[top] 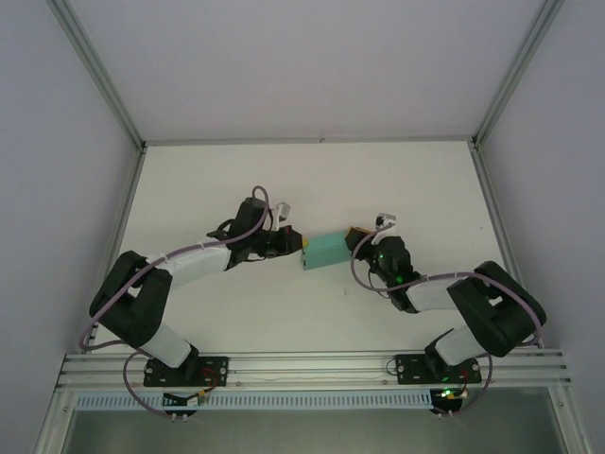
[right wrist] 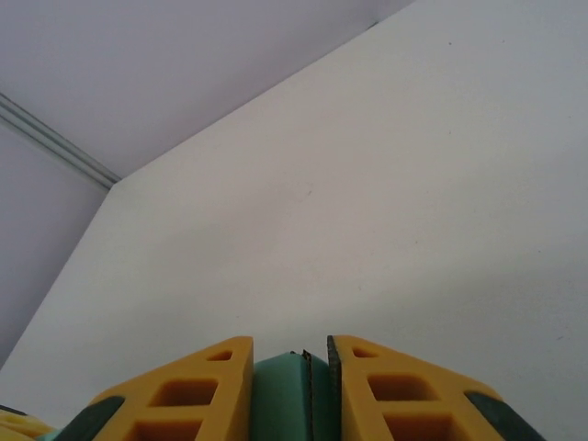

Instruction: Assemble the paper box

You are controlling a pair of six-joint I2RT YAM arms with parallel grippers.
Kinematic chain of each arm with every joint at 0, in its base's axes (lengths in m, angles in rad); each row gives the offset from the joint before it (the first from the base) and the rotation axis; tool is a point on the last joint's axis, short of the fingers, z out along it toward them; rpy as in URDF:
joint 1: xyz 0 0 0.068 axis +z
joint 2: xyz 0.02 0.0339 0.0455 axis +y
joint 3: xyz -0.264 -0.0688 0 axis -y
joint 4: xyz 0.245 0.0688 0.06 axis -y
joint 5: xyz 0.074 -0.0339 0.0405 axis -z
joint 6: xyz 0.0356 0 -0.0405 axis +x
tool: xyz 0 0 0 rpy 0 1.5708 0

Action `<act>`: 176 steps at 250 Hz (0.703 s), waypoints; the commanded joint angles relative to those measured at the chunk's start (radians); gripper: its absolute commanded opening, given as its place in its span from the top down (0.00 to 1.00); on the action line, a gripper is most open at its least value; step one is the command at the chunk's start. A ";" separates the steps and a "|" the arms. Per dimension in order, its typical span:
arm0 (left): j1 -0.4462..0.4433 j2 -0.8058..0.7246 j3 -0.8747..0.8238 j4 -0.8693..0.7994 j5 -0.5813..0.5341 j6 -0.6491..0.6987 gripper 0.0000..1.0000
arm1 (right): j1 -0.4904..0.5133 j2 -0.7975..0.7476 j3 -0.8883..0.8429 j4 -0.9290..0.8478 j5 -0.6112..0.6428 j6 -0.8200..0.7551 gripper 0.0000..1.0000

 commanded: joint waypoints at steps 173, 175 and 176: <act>-0.082 0.023 0.287 -0.528 -0.437 0.213 0.26 | 0.008 -0.220 0.371 -1.061 0.052 -0.070 0.30; -0.082 0.021 0.289 -0.528 -0.441 0.215 0.25 | 0.006 -0.219 0.378 -1.071 0.053 -0.071 0.29; -0.082 0.019 0.290 -0.528 -0.442 0.216 0.25 | 0.005 -0.220 0.382 -1.075 0.053 -0.071 0.28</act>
